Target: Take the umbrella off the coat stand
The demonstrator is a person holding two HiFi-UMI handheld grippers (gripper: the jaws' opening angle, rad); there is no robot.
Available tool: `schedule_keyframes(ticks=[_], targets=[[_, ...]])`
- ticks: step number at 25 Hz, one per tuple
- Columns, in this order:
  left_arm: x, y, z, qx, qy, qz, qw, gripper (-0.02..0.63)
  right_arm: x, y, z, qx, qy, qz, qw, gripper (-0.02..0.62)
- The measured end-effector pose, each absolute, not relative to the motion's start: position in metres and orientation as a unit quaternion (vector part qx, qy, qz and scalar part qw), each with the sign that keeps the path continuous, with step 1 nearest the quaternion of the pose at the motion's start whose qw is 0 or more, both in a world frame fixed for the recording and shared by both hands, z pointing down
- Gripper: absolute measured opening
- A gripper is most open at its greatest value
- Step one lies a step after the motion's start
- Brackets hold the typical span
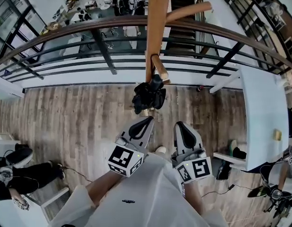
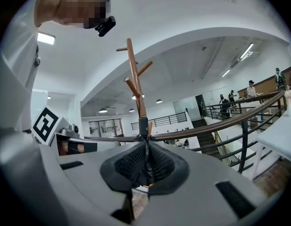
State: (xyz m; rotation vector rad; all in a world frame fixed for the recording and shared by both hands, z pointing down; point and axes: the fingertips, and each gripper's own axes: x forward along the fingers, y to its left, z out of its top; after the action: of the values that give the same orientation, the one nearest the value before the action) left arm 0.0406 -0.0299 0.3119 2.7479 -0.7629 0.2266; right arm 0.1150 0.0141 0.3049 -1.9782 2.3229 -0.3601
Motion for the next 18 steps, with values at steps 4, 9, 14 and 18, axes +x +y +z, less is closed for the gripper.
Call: schedule_keyframes(ticks=[4,9,14,18], targets=[[0.040,-0.034,0.314,0.945,-0.289,0.080,0.134,0.025,0.116,0.004,0.311,-0.626,0.769,-0.123,0.039,0.044],[0.034,-0.033,0.324,0.935,-0.312,0.085,0.143,0.025,0.108,-0.007,0.321,-0.607,0.783,-0.128,0.032,0.046],[0.021,-0.034,0.331,0.929,-0.327,0.090,0.151,0.025,0.095,-0.016,0.327,-0.599,0.788,-0.139,0.038,0.075],[0.014,-0.040,0.338,0.926,-0.333,0.095,0.151,0.025,0.085,-0.031,0.337,-0.592,0.791,-0.147,0.039,0.170]])
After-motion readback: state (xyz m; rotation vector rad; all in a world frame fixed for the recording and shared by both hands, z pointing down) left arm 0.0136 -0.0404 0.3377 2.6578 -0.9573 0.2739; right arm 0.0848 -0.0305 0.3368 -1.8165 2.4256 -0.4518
